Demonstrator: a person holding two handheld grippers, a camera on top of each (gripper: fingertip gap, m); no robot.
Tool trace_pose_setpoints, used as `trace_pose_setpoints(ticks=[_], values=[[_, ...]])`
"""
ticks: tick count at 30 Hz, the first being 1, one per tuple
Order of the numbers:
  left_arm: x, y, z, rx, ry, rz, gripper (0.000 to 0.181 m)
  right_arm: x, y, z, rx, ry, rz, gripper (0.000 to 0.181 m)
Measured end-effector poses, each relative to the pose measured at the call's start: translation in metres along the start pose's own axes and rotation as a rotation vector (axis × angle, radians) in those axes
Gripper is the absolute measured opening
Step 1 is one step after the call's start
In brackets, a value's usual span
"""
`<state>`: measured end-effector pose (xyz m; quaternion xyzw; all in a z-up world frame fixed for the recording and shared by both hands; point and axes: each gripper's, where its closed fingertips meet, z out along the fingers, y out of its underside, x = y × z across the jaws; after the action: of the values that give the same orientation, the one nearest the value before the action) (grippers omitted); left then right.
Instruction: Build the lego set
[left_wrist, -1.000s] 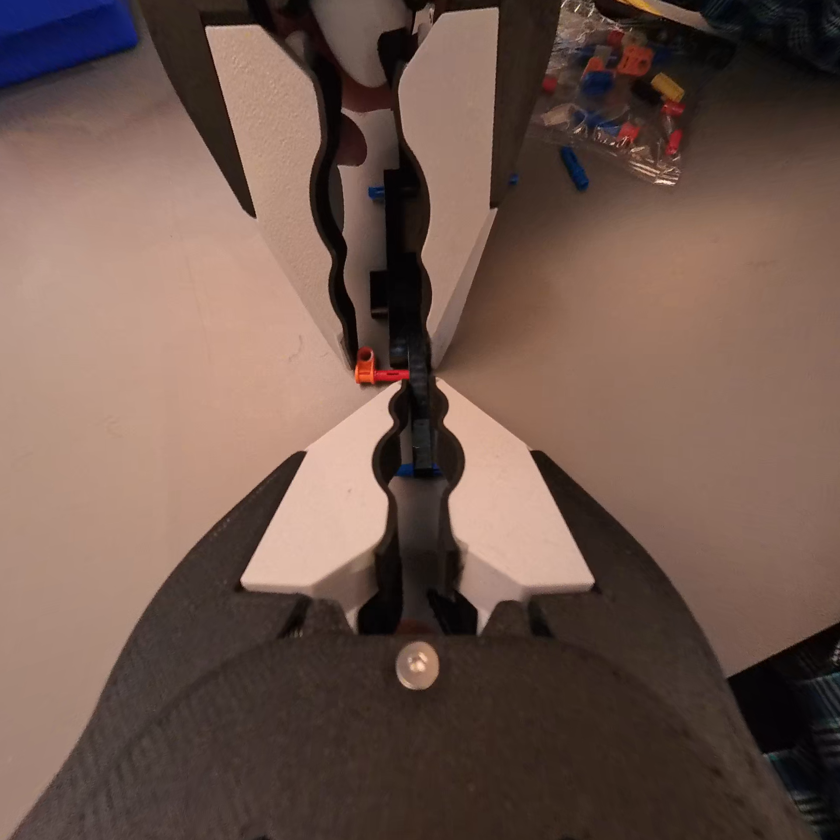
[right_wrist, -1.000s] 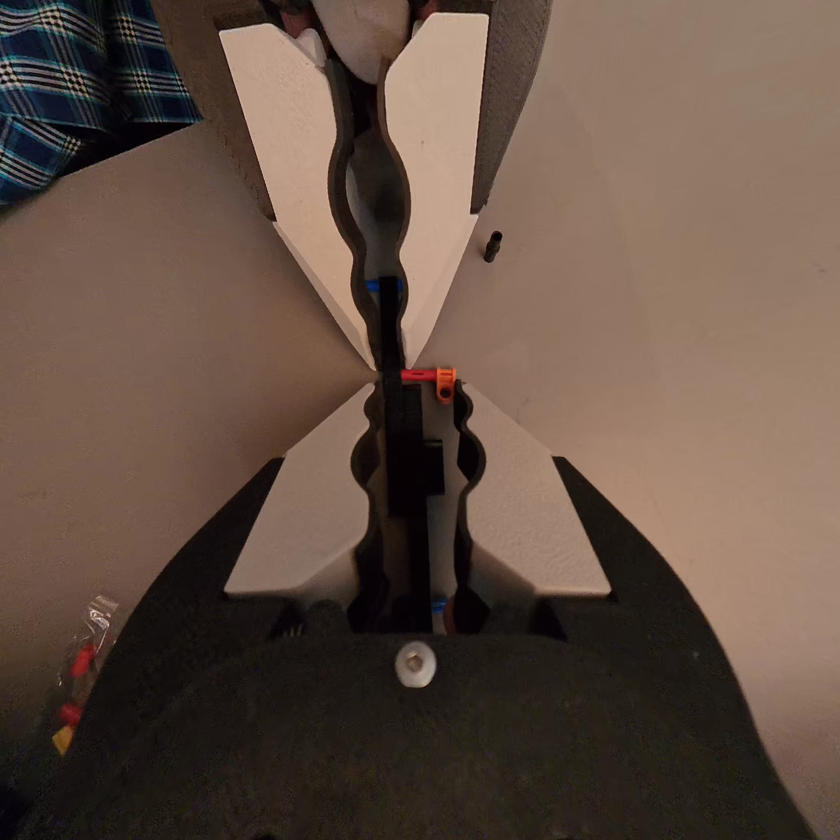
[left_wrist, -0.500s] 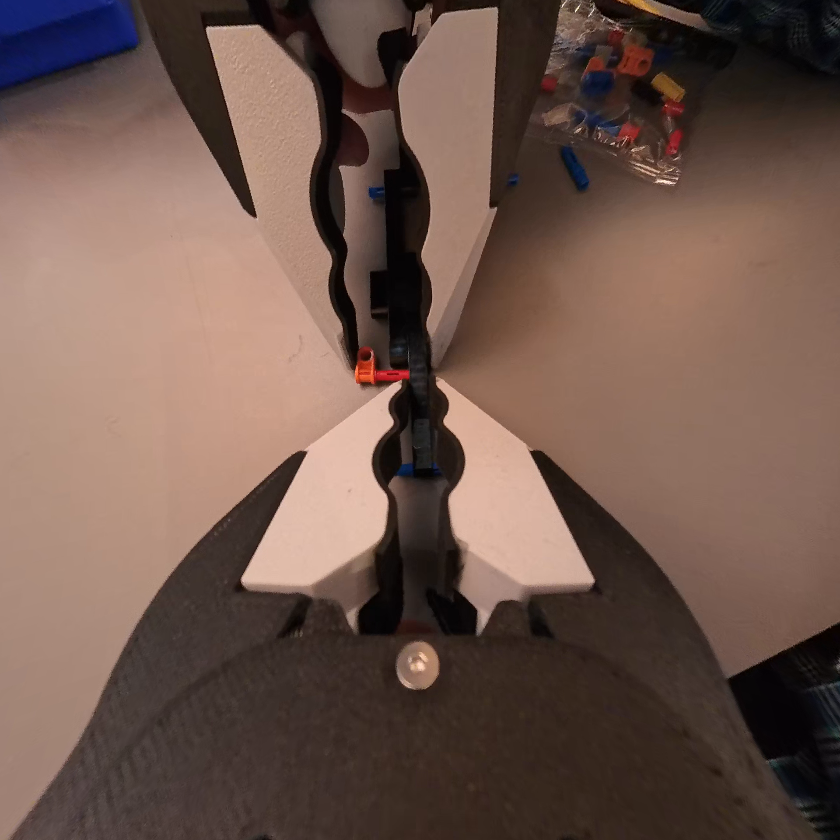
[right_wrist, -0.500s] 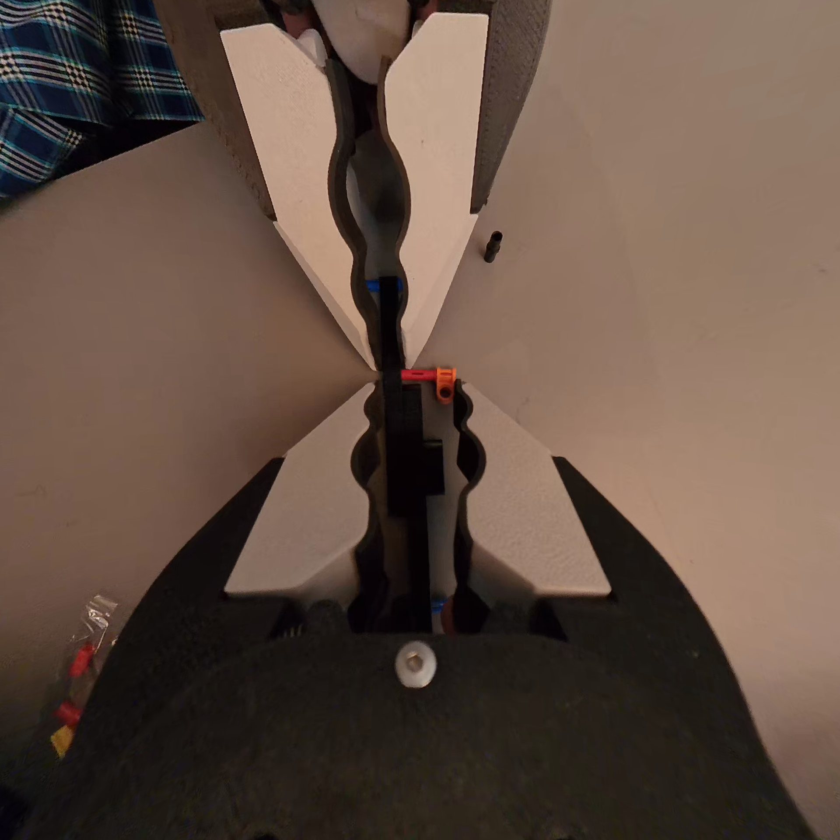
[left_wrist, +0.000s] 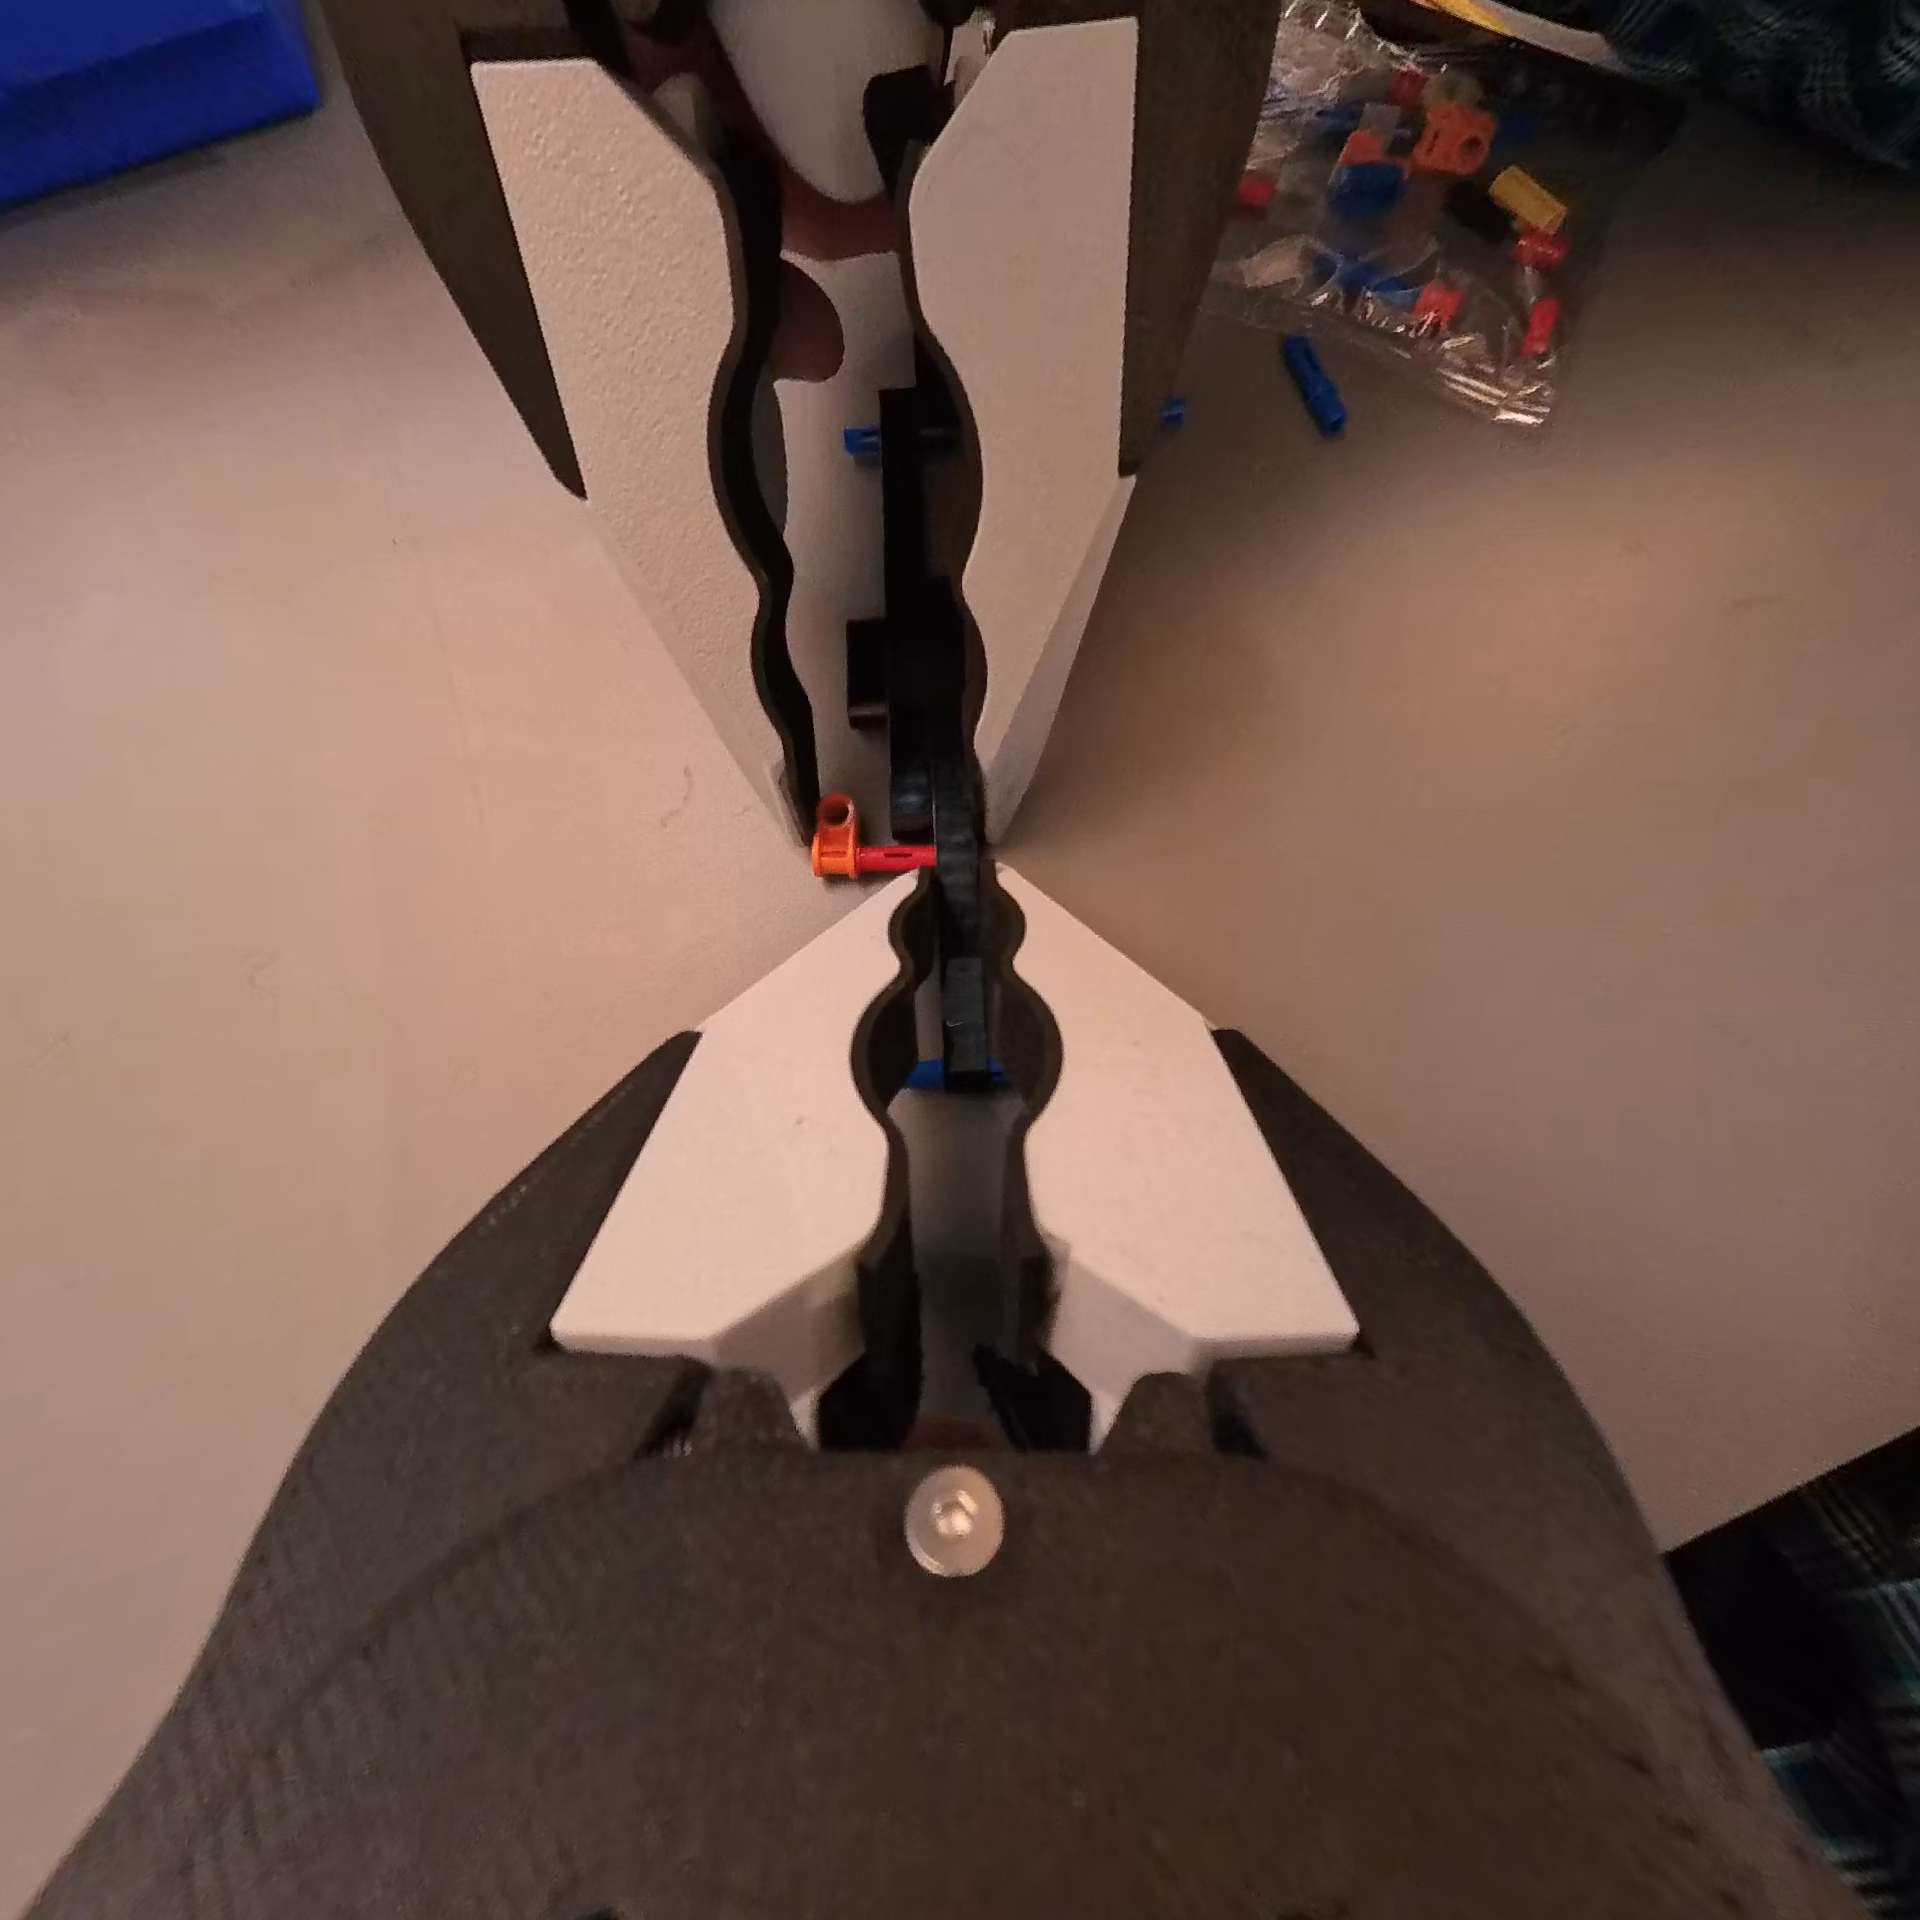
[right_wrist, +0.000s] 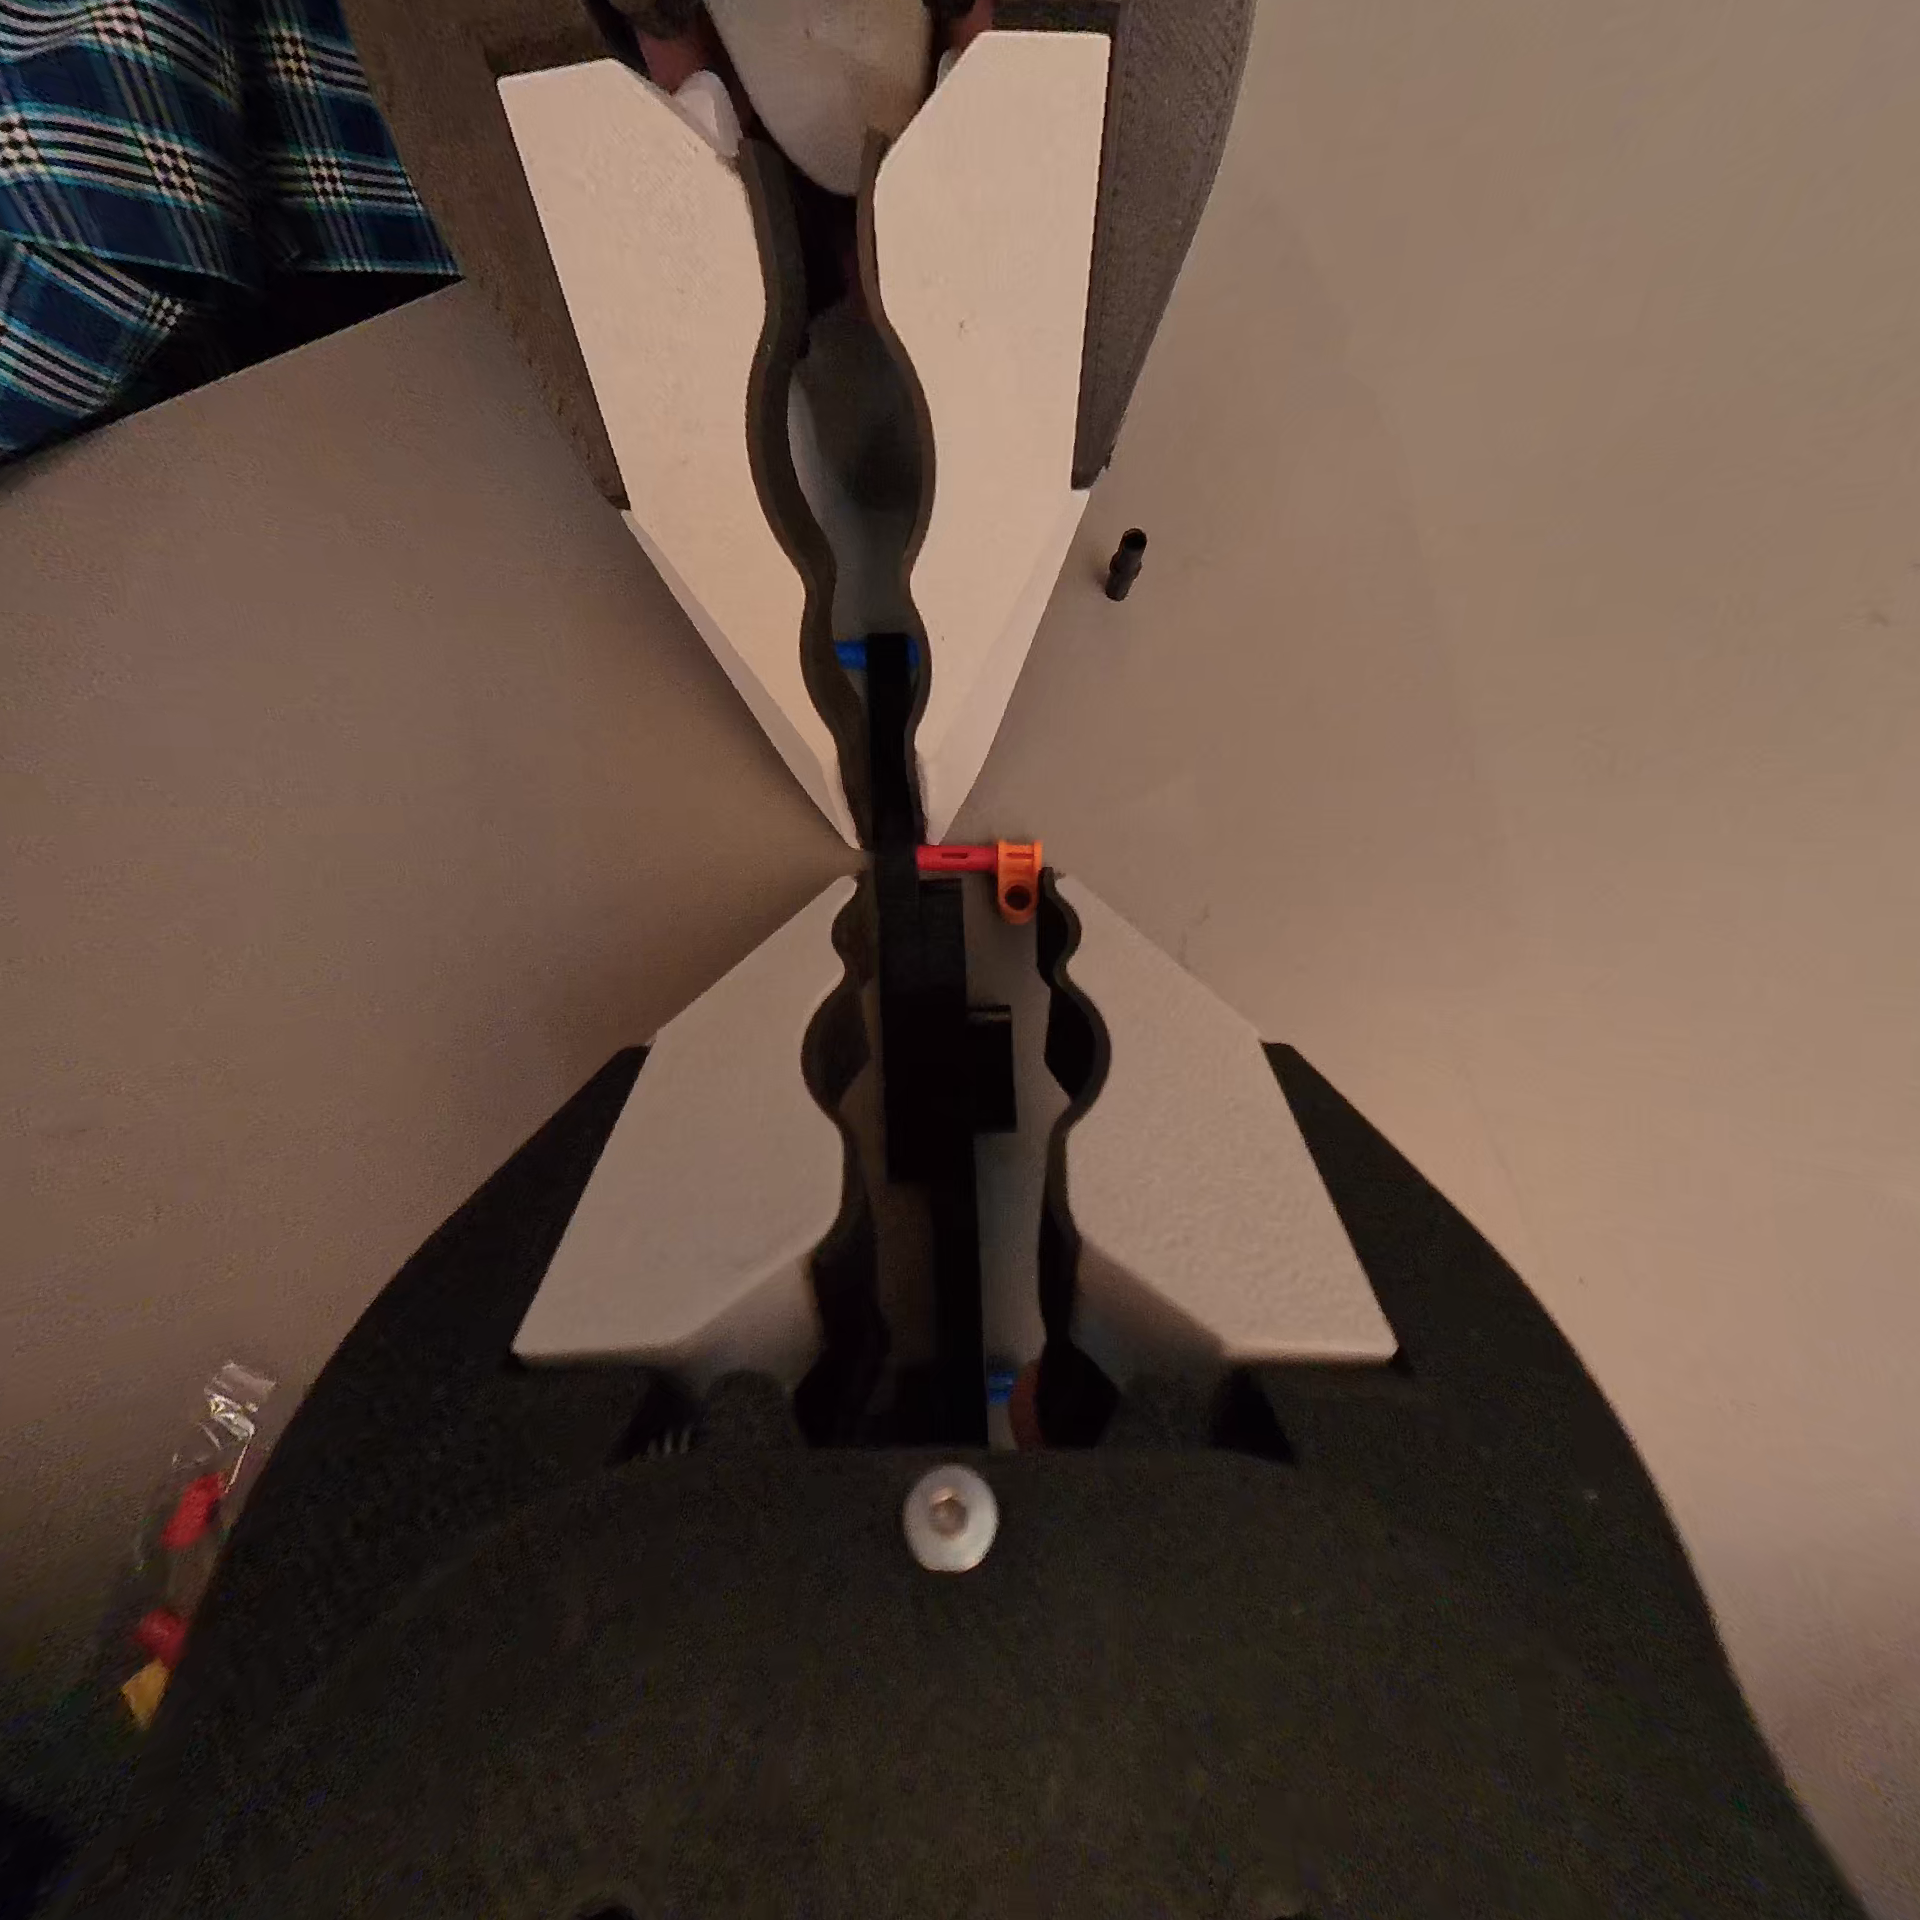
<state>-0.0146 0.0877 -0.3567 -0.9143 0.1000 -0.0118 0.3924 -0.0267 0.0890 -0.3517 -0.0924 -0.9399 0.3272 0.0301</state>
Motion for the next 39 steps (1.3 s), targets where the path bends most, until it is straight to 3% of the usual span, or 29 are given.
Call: trace_pose_setpoints(ticks=[9,19,29,39], values=[[0.000,0.000,0.000,0.000,-0.001,-0.004,0.006,0.002,0.000,-0.003,0.014,-0.004,0.025,0.034],[-0.002,0.000,-0.001,0.001,-0.003,-0.014,0.012,0.008,0.002,-0.028,0.016,0.049,0.041,0.039],[-0.001,0.000,-0.001,0.002,-0.010,-0.009,0.012,0.004,0.000,-0.010,-0.021,0.026,0.017,0.042],[-0.001,0.000,-0.001,0.000,-0.010,-0.002,0.007,0.001,-0.001,0.001,-0.033,0.009,0.006,0.027]])
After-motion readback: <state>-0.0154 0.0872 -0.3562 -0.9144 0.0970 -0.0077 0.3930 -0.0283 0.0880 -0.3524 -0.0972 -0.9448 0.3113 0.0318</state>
